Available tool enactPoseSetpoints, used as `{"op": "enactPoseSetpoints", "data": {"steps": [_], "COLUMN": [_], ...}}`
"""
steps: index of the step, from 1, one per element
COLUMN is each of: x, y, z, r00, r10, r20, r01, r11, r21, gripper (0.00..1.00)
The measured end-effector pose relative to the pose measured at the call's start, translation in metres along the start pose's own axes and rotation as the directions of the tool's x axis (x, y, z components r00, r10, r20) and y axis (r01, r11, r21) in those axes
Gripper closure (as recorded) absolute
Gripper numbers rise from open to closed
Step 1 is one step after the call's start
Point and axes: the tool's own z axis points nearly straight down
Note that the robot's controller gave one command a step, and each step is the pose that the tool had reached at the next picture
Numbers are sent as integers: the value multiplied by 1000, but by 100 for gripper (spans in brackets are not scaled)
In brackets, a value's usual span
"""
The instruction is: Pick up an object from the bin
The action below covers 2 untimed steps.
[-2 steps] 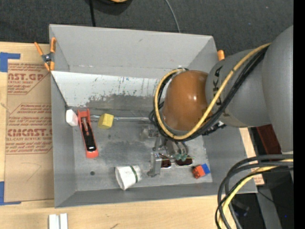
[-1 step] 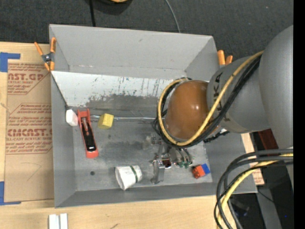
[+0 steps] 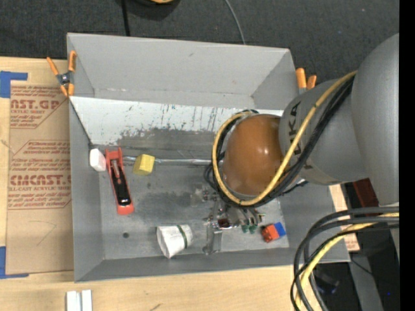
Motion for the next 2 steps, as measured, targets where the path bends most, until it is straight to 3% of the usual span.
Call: {"op": "enactPoseSetpoints", "data": {"steps": [2], "x": [-12], "y": [26], "z": [31], "r00": [1000], "r10": [4], "r20": [-3], "r01": [-4], "r11": [1000], "r21": [-2], "gripper": [0]}}
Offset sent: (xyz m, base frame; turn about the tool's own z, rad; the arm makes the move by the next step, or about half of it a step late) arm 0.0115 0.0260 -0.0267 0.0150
